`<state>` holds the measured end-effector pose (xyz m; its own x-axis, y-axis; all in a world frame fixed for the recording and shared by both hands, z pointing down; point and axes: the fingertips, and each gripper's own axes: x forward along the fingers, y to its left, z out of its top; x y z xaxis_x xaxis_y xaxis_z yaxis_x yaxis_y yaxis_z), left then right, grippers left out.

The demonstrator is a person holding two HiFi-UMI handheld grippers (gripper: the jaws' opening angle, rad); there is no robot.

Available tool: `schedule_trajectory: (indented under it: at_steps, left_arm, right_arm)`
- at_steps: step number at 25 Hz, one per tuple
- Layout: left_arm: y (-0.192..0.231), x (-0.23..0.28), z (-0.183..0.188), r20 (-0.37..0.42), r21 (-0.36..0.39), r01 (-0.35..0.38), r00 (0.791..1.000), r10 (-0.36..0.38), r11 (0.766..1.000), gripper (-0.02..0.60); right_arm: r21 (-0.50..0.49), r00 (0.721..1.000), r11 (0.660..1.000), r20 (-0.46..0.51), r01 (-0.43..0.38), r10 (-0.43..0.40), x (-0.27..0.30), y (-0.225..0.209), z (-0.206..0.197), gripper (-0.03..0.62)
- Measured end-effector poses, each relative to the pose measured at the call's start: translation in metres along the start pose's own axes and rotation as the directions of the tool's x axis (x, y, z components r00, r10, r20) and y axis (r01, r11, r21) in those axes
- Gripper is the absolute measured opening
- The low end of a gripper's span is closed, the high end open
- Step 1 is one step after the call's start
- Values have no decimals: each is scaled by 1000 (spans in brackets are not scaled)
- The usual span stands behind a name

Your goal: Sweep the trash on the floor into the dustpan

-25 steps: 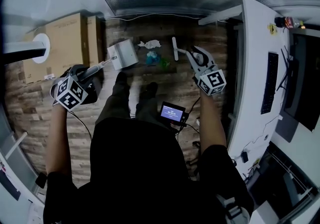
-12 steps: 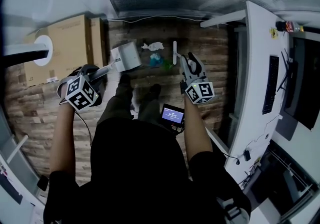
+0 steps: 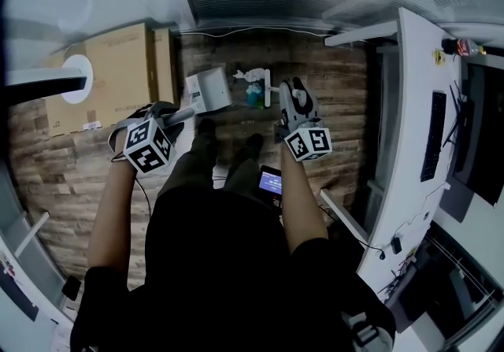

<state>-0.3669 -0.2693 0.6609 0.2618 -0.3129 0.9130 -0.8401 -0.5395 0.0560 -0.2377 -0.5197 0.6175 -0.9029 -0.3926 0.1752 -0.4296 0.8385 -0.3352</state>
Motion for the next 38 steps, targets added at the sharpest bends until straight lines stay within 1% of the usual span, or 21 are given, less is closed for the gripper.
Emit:
schedule_trajectory:
  at_steps: [4, 9, 14, 18, 20, 22, 25, 27, 29, 31, 35, 38]
  left_arm:
    - [-2, -1, 1, 26, -10, 7, 1000, -6, 1000, 130]
    - [-2, -2, -1, 44, -19, 5, 999, -4, 1000, 129]
    - [-3, -4, -4, 55, -23, -2, 998, 3, 1000, 129]
    - [-5, -3, -5, 63, -28, -5, 998, 7, 1000, 127]
    - [-7, -2, -4, 69, -31, -7, 998, 9, 1000, 127]
    - [-8, -1, -2, 78, -34, -8, 997, 11, 999, 127]
    - [-10, 0, 1, 87, -35, -12, 996, 15, 999, 127]
    - [-11, 0, 1, 81, -31, -17, 997, 20, 999, 127]
    - [-12, 1, 1, 68, -25, -24, 997, 25, 999, 127]
    - [-11, 1, -1, 58, -21, -32, 998, 33, 999, 127]
    - [-10, 0, -4, 36, -35, -62, 997, 63, 997, 127]
    - [-9, 0, -5, 9, -24, -98, 995, 99, 995, 129]
  right_arm:
    - [14, 1000, 1000, 6, -18, 18, 7, 21, -4, 139]
    - [63, 999, 997, 22, -48, 47, 14, 47, -8, 143]
    - [128, 994, 986, 42, -108, 104, 17, 76, -9, 147]
    - [195, 982, 963, 49, -188, 182, 18, 101, -10, 147]
    - [199, 974, 953, 48, -227, 222, 17, 114, -10, 147]
    - [203, 970, 949, 53, -242, 236, 14, 119, -5, 147]
    - [252, 968, 935, 82, -249, 236, 6, 113, 1, 147]
    - [259, 965, 930, 84, -261, 248, 0, 108, 1, 147]
    - [210, 966, 943, 75, -257, 247, -9, 102, 8, 145]
    - [171, 973, 959, 86, -226, 214, -20, 91, 22, 137]
    - [178, 980, 970, 139, -168, 144, -43, 63, 54, 137]
    - [154, 979, 977, 157, -151, 126, -61, 49, 80, 132]
